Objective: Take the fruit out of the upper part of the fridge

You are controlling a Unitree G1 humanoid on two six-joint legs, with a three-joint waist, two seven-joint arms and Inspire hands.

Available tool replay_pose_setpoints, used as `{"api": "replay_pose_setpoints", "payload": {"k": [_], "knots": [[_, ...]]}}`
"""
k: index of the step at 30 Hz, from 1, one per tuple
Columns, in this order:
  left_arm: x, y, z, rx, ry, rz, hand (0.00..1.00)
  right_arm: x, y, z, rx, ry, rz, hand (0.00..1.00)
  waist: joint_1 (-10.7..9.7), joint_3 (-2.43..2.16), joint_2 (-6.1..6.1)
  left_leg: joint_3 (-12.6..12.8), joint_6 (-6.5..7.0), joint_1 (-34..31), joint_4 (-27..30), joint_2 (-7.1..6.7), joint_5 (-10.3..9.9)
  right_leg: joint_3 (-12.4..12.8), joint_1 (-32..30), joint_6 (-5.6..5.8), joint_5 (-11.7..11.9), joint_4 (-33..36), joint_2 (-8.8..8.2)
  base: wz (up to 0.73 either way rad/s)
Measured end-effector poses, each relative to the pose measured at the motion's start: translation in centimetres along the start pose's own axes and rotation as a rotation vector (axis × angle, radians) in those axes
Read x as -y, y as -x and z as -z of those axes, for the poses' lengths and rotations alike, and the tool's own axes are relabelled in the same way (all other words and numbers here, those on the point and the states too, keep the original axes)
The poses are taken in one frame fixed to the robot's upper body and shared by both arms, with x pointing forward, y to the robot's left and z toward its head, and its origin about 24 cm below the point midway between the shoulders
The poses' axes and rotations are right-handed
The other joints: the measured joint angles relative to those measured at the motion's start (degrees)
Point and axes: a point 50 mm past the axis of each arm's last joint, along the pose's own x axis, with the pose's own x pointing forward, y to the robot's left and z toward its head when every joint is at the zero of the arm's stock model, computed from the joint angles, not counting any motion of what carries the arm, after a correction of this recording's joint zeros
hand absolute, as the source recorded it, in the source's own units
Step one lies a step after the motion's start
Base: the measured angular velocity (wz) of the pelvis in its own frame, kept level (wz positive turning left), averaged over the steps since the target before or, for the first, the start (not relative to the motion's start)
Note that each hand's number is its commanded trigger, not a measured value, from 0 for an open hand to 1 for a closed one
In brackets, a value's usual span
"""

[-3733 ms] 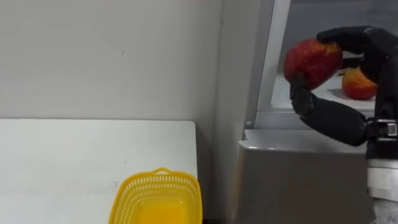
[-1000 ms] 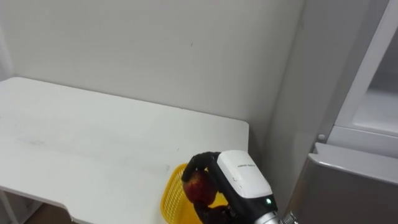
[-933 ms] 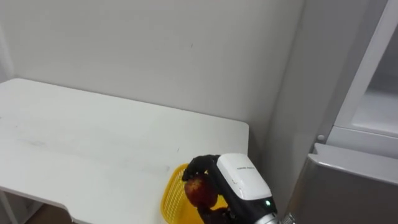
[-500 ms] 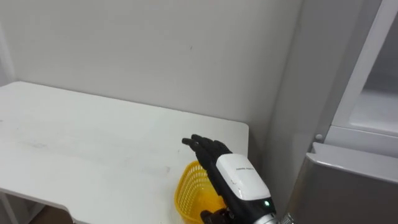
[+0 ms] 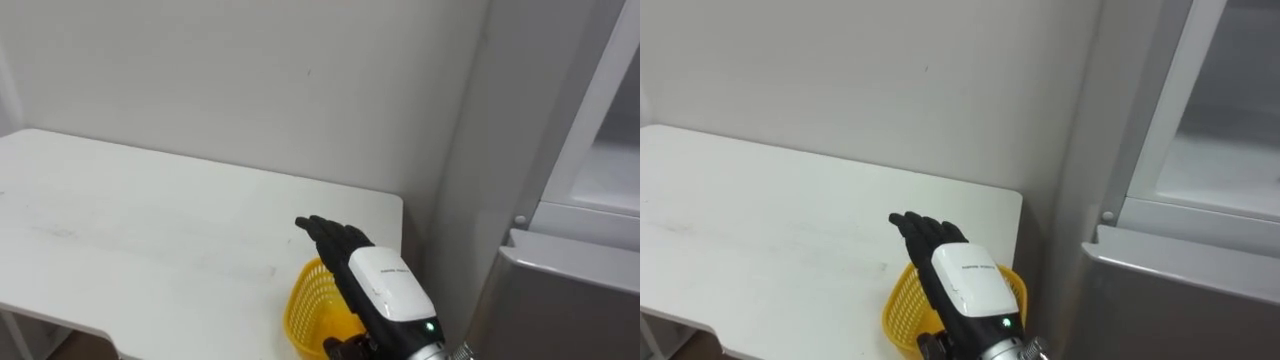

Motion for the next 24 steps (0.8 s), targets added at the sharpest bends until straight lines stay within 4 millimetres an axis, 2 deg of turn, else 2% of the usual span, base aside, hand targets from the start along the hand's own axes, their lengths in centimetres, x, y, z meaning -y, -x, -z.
{"api": "replay_pose_setpoints", "payload": {"k": [11, 13, 19, 24], "knots": [[0.3, 0.1, 0.3, -0.005, 0.003, 0.006, 0.00, 0.3, -0.1, -0.1, 0.003, -0.019, 0.015, 0.00, -0.1, -0.20, 0.07, 0.0, 0.07, -0.8, 0.2, -0.01, 0.1, 0.0, -0.8, 0.00, 0.0, 0.1, -0.03, 0.00], [0.2, 0.1, 0.1, 0.000, 0.007, 0.002, 0.00, 1.1, -0.2, -0.1, -0.007, -0.073, 0.056, 0.00, -0.1, -0.36, 0.05, 0.1, 0.08, -0.8, 0.1, -0.01, 0.1, 0.0, -0.8, 0.00, 0.0, 0.0, -0.03, 0.00], [0.2, 0.1, 0.2, -0.002, 0.010, -0.001, 0.00, 4.2, -0.5, -0.8, 0.022, -0.170, 0.253, 0.00, -1.2, -0.28, 0.31, 0.4, 0.08, -0.6, -0.1, 0.04, 0.1, 0.2, -0.8, 0.00, 0.0, 0.0, 0.00, -0.01], [0.5, 0.0, 0.2, -0.006, 0.011, 0.007, 0.00, 5.2, -0.5, -0.6, 0.031, -0.176, 0.325, 0.00, -1.7, -0.28, 0.31, 1.0, 0.09, 0.0, -0.4, 0.12, 0.1, 1.1, -0.6, 0.00, 0.0, 0.1, 0.13, -0.08]]}}
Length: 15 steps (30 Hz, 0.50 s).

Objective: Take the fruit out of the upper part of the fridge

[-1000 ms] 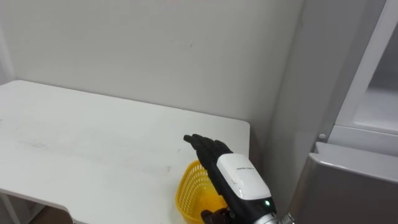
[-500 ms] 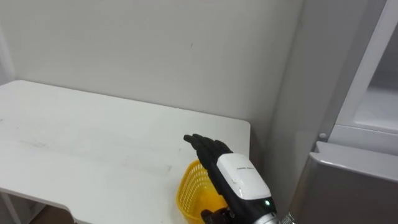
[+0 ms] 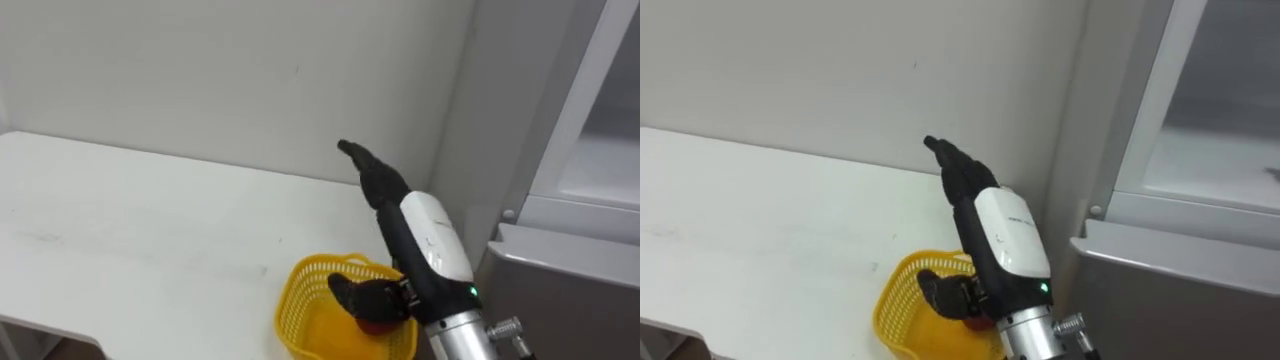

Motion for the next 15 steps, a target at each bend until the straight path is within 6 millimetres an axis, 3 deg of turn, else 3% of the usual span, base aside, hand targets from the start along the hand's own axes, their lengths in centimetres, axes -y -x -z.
{"api": "replay_pose_setpoints", "payload": {"k": [8, 12, 14, 15], "knots": [[1.2, 0.0, 0.9, -0.047, 0.010, 0.026, 0.00, 3.2, 0.0, -2.9, 0.110, -0.125, 0.152, 0.00, -2.8, 0.15, 0.43, 1.2, 0.03, 0.5, -0.4, 0.15, 0.0, 1.8, -0.2, 0.12, 0.1, 0.0, 0.27, -0.08], [1.3, 0.0, 0.9, -0.047, 0.011, 0.026, 0.00, 3.6, 0.4, -3.3, 0.132, -0.151, 0.175, 0.00, -3.4, 0.13, 1.12, 2.5, 0.01, 1.2, -0.9, 0.40, 0.0, 3.5, -0.2, 0.14, 0.2, 0.1, 0.60, -0.16], [1.3, 0.0, 0.9, -0.049, 0.011, 0.017, 0.00, 3.9, 0.4, -3.4, 0.137, -0.151, 0.193, 0.00, -4.5, 0.11, 1.39, 2.6, 0.00, 1.2, -1.0, 0.46, 0.0, 3.7, -0.4, 0.10, 0.2, 0.1, 0.67, -0.07], [1.4, 0.0, 1.0, -0.050, 0.010, 0.018, 0.00, 4.2, 0.5, -3.5, 0.145, -0.156, 0.209, 0.00, -5.3, -0.13, 1.53, 2.9, 0.00, 1.2, -1.0, 0.51, 0.0, 3.9, -0.6, 0.07, 0.2, 0.2, 0.70, -0.08]]}}
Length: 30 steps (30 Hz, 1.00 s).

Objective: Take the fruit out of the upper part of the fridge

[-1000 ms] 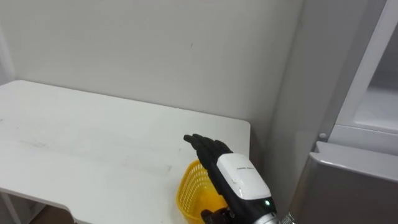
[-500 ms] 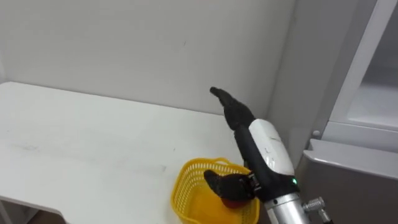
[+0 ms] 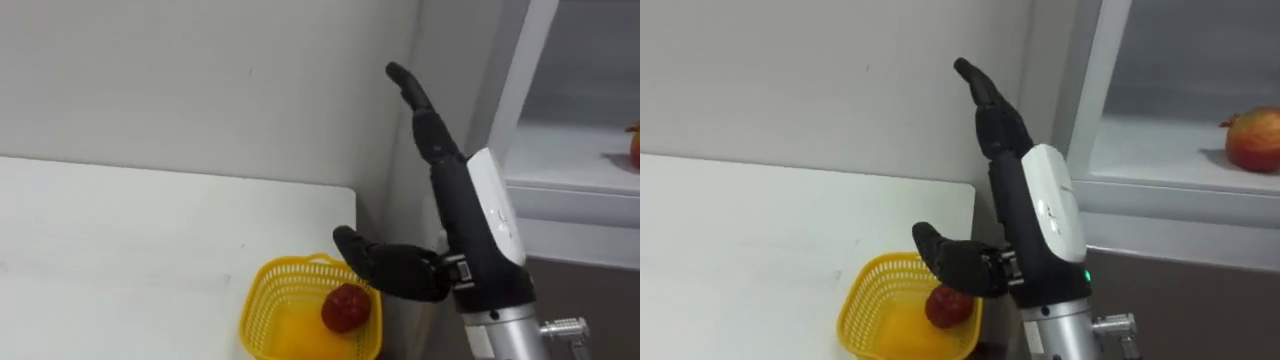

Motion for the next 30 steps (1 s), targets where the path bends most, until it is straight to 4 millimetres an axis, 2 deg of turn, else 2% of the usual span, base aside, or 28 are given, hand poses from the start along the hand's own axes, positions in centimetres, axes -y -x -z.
{"api": "replay_pose_setpoints", "payload": {"k": [1, 3, 8, 11, 16, 21, 27, 30], "knots": [[0.0, 0.0, 0.0, 0.001, 0.000, 0.001, 0.00, 0.4, 0.3, -0.1, -0.002, -0.012, 0.021, 0.00, -0.5, -0.37, 0.14, 0.5, -0.01, 0.0, 0.1, 0.11, 0.0, 0.1, -0.3, -0.02, 0.0, 0.3, 0.01, -0.12], [0.1, 0.0, 0.1, 0.006, 0.001, -0.001, 0.00, 1.0, 0.9, -0.2, -0.013, -0.018, 0.049, 0.00, -0.9, -0.46, 0.35, 1.1, -0.02, 0.1, 0.1, 0.23, 0.0, 0.3, -0.6, -0.01, 0.0, 0.7, 0.03, -0.12], [-0.1, 0.0, -0.1, 0.016, 0.008, -0.025, 0.00, 2.4, 2.1, 0.6, -0.070, 0.009, 0.123, 0.00, -3.9, -0.45, 0.37, 1.7, -0.02, 0.3, -0.3, 0.28, 0.0, 1.4, -0.7, -0.05, 0.0, 0.7, 0.20, -0.11], [-0.1, 0.0, -0.2, 0.023, 0.038, -0.027, 0.00, 3.3, 2.1, 0.8, -0.080, 0.006, 0.183, 0.00, -4.3, -0.51, 0.21, 3.0, -0.04, 1.0, -0.6, 0.47, 0.0, 2.7, -0.7, -0.20, 0.1, 0.7, 0.47, -0.21], [0.0, 0.0, 0.0, 0.018, 0.039, -0.024, 0.00, 4.9, 2.0, 0.5, -0.065, 0.007, 0.287, 0.00, -5.5, -0.57, -0.39, 3.9, -0.04, 1.8, -0.5, 0.51, 0.0, 3.2, -0.6, -0.21, 0.2, 0.7, 0.59, -0.08], [0.2, 0.1, 0.4, 0.009, 0.041, -0.031, 0.00, 6.3, 1.9, 0.5, -0.046, 0.037, 0.362, 0.00, -6.3, -0.50, -0.39, 4.1, -0.05, 2.0, -0.9, 0.61, 0.0, 3.5, -0.4, -0.21, 0.2, 0.7, 0.77, -0.04], [0.5, 0.2, 1.1, 0.000, 0.062, -0.014, 0.00, 8.6, 2.1, 1.4, -0.080, 0.039, 0.483, 0.00, -7.2, -0.40, -0.58, 4.0, -0.09, 1.9, -0.9, 0.60, 0.0, 3.4, -0.4, -0.19, 0.2, 0.5, 0.74, 0.00], [0.4, 0.3, 1.3, -0.003, 0.079, -0.017, 0.00, 10.0, 2.7, 3.1, -0.155, 0.039, 0.542, 0.00, -7.2, -0.31, -0.80, 3.9, -0.09, 1.9, -0.8, 0.54, 0.0, 3.6, -0.4, -0.19, 0.2, 0.4, 0.69, 0.02]]}}
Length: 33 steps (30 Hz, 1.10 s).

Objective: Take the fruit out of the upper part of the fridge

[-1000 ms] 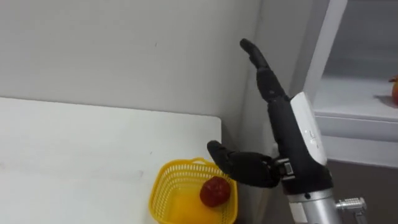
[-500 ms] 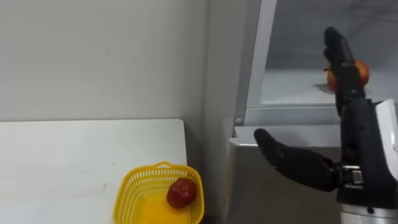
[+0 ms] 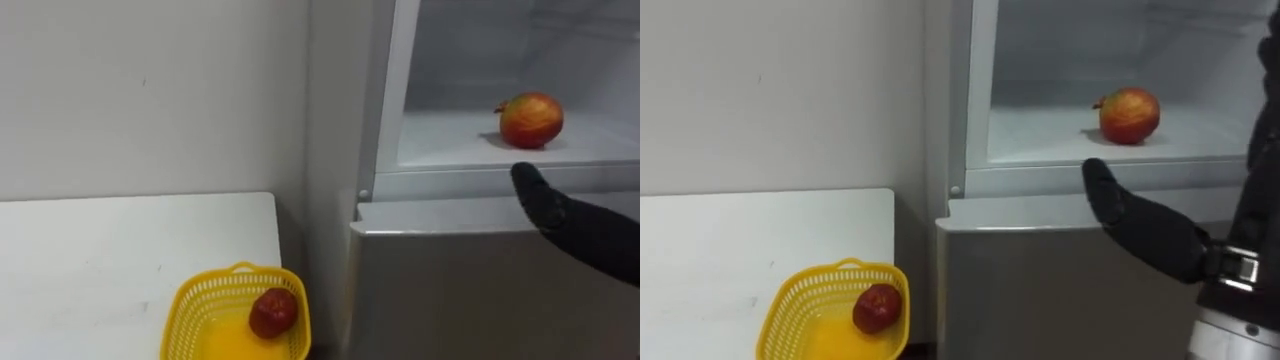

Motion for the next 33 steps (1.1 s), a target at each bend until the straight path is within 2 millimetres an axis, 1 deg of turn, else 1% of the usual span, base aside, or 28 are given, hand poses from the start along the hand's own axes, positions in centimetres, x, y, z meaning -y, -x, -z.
{"api": "replay_pose_setpoints", "payload": {"k": [2, 3, 4, 6, 7, 8, 10, 12, 14, 17, 18, 19, 21, 23, 25, 29, 31, 33], "knots": [[-0.2, 0.0, 0.1, 0.001, 0.022, -0.007, 0.00, 1.2, -0.5, 1.0, -0.037, 0.022, 0.041, 0.00, 0.0, 0.30, -0.31, -0.3, 0.02, 0.0, 0.1, -0.11, 0.0, -0.4, -0.1, 0.01, 0.0, -0.2, -0.10, 0.08], [-0.4, 0.0, 0.2, -0.001, 0.030, -0.011, 0.00, 1.9, -0.7, 1.7, -0.060, 0.039, 0.061, 0.00, 0.0, 0.34, -0.50, -0.5, 0.02, 0.0, 0.1, -0.15, 0.0, -0.5, 0.0, 0.02, 0.0, -0.5, -0.11, 0.06], [-0.3, 0.1, 0.4, -0.006, 0.031, -0.009, 0.00, 2.1, -0.9, 2.2, -0.073, 0.051, 0.064, 0.00, 0.2, 0.39, -0.62, -0.6, 0.02, 0.0, 0.1, -0.16, 0.0, -0.5, 0.3, 0.02, 0.0, -0.5, -0.10, 0.04], [-0.3, 0.1, 0.5, -0.009, 0.031, -0.004, 0.00, 2.2, -1.5, 2.7, -0.088, 0.061, 0.065, 0.00, 0.0, 0.56, -0.78, -0.6, 0.02, 0.0, 0.1, -0.15, 0.0, -0.5, 0.7, 0.03, 0.0, -0.6, -0.08, 0.00], [-0.3, 0.0, 0.4, -0.008, 0.033, 0.001, 0.00, 2.2, -2.0, 2.8, -0.095, 0.065, 0.066, 0.00, 0.0, 0.64, -1.15, -0.6, 0.01, 0.1, 0.1, -0.14, 0.0, -0.6, 0.6, 0.03, 0.0, -0.7, -0.08, 0.00], [-0.4, 0.0, 0.4, -0.006, 0.036, 0.002, 0.00, 2.2, -2.2, 2.9, -0.091, 0.072, 0.065, 0.00, 0.0, 0.61, -1.18, -0.7, 0.00, 0.1, 0.2, -0.15, 0.0, -0.6, 0.6, 0.03, 0.0, -0.7, -0.07, 0.04], [-0.7, 0.0, 0.5, -0.010, 0.047, -0.004, 0.00, 2.3, -3.4, 2.8, -0.074, 0.090, 0.069, 0.00, 0.2, 0.86, -1.88, -1.0, -0.02, 0.0, 0.2, -0.16, 0.0, -0.8, 0.5, 0.01, -0.1, -0.7, -0.07, 0.06], [-1.2, 0.1, 0.6, -0.010, 0.049, -0.018, 0.00, 2.3, -3.8, 2.9, -0.070, 0.103, 0.061, 0.00, 0.3, 0.75, -2.65, -1.3, -0.03, -0.1, 0.3, -0.18, 0.0, -1.1, 0.5, -0.01, -0.2, -0.8, -0.10, 0.07], [-1.4, 0.1, 0.9, -0.030, 0.049, -0.012, 0.00, 1.7, -4.9, 4.0, -0.113, 0.096, 0.055, 0.00, 0.3, 0.34, -3.29, -1.4, -0.02, -0.4, 0.6, -0.21, 0.0, -1.6, 0.6, 0.00, -0.2, -0.8, -0.24, 0.06], [-2.0, 0.1, 0.8, -0.030, 0.046, -0.016, 0.00, 1.9, -6.0, 5.3, -0.177, 0.124, 0.057, 0.00, 0.3, 0.17, -3.51, -1.9, -0.01, -0.9, 1.0, -0.31, 0.0, -2.3, 0.6, 0.05, -0.1, -0.7, -0.53, 0.12], [-2.5, 0.1, 0.7, -0.024, 0.049, -0.023, 0.00, 1.9, -6.3, 5.7, -0.195, 0.136, 0.045, 0.00, 0.3, 0.03, -3.71, -2.2, 0.00, -1.0, 1.1, -0.31, 0.0, -2.8, 0.6, 0.06, -0.1, -0.6, -0.57, 0.17], [-2.8, 0.1, 0.8, -0.024, 0.055, -0.032, 0.00, 1.8, -6.6, 6.0, -0.204, 0.139, 0.039, 0.00, 0.4, 0.18, -3.49, -2.7, 0.00, -1.0, 1.0, -0.32, 0.0, -3.1, 0.7, 0.06, -0.1, -0.5, -0.60, 0.16], [-3.0, 0.1, 0.6, -0.023, 0.053, -0.040, 0.00, 1.8, -6.8, 6.2, -0.212, 0.148, 0.036, 0.00, 0.5, 0.19, -3.22, -3.0, 0.00, -1.2, 1.0, -0.29, 0.0, -3.7, 0.6, 0.05, -0.1, -0.4, -0.63, 0.12], [-3.1, 0.1, 0.7, -0.026, 0.058, -0.042, 0.00, 1.9, -7.3, 6.4, -0.224, 0.163, 0.018, 0.00, 0.4, -0.03, -2.77, -3.5, -0.02, -1.8, 1.2, -0.25, 0.0, -4.2, 0.0, 0.05, -0.1, 0.2, -0.67, 0.10], [-3.0, 0.2, 0.8, -0.030, 0.062, -0.044, 0.00, 2.0, -7.8, 6.7, -0.237, 0.167, 0.015, 0.00, 0.4, -0.05, -2.70, -3.7, -0.09, -2.0, 1.5, -0.23, 0.1, -4.5, -0.2, 0.04, -0.1, 0.4, -0.72, 0.05], [-2.7, 0.3, 1.5, -0.046, 0.063, -0.039, 0.00, 1.7, -8.9, 6.8, -0.253, 0.148, 0.012, 0.00, 0.5, 0.04, -2.86, -3.8, -0.10, -2.0, 2.0, -0.25, 0.1, -4.5, 0.0, 0.02, -0.1, 0.5, -0.76, 0.00], [-2.8, 0.3, 1.6, -0.043, 0.062, -0.039, 0.00, 1.6, -9.6, 6.5, -0.247, 0.136, 0.004, 0.00, 0.4, 0.30, -3.33, -3.8, -0.09, -2.1, 2.3, -0.28, 0.1, -4.3, 0.0, 0.00, -0.1, 0.5, -0.80, 0.00], [-2.8, 0.4, 1.7, -0.040, 0.068, -0.042, 0.00, 1.7, -10.1, 6.3, -0.244, 0.119, -0.004, 0.00, 0.5, 0.37, -3.68, -3.9, -0.09, -2.2, 2.4, -0.32, 0.1, -4.3, 0.1, -0.04, -0.1, 0.4, -0.81, 0.00]]}}
